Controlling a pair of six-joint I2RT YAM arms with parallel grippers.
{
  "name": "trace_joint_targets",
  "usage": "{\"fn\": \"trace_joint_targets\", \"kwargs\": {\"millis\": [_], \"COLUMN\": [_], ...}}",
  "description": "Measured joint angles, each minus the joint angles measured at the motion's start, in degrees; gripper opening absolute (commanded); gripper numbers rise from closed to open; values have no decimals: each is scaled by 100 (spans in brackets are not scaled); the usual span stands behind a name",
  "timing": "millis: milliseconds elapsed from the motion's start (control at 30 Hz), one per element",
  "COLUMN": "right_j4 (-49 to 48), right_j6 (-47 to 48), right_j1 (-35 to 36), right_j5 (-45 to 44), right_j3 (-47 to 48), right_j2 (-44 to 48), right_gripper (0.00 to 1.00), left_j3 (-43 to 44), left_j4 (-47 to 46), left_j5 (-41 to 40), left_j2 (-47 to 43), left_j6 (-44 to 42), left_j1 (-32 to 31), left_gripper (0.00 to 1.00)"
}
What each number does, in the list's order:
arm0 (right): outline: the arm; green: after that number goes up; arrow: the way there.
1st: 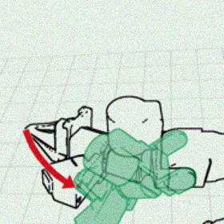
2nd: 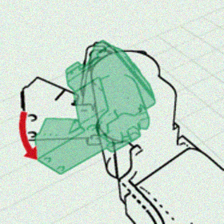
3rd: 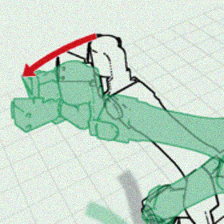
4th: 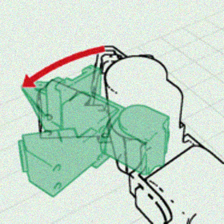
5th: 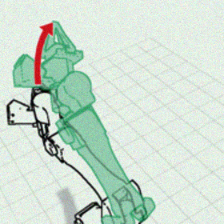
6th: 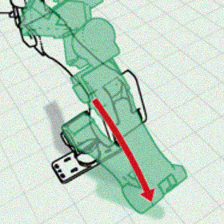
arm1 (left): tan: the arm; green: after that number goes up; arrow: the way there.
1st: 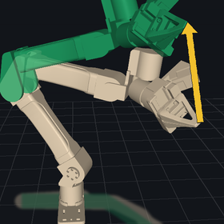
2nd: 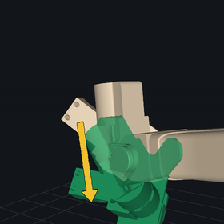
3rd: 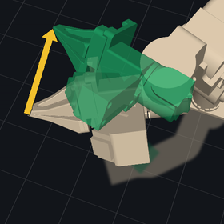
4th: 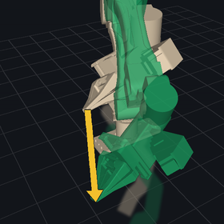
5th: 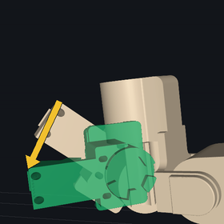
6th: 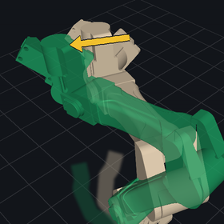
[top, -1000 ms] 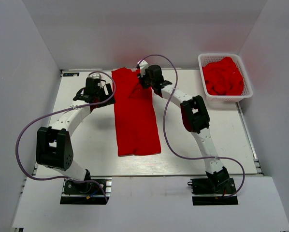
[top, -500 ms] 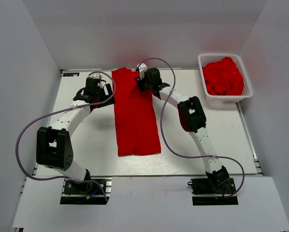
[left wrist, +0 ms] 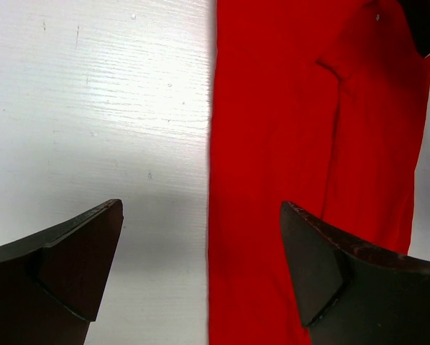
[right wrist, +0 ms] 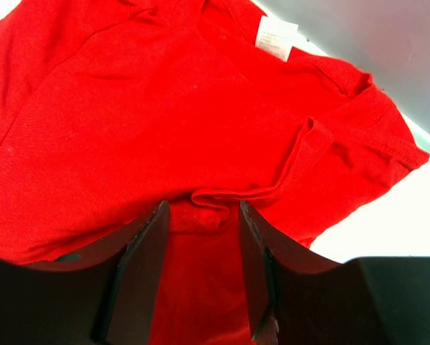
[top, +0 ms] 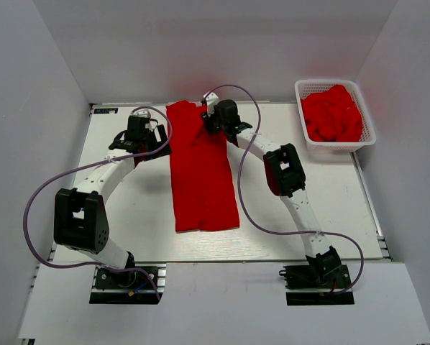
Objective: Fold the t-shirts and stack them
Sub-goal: Rotate the tshirt 80 degrees
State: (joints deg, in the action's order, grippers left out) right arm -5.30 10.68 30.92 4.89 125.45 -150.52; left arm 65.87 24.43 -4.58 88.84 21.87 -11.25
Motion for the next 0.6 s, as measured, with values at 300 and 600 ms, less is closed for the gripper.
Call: {"fn": "trace_joint_targets", "kwargs": {"millis": [300, 600], "right_j4": [-15, 52], "right_j6": [-9, -96], "right_j1": [22, 28], "right_j5": [-2, -48], "right_j3": [153, 214], "right_j2": [-157, -184], "right_gripper": [57, 57], "left_j3": [0, 15], "left_j4": [0, 44], "left_j5": [-44, -94], "left_j2": [2, 131], "left_j6": [0, -44], "left_j1": [20, 20], "left_gripper": [100, 100]}}
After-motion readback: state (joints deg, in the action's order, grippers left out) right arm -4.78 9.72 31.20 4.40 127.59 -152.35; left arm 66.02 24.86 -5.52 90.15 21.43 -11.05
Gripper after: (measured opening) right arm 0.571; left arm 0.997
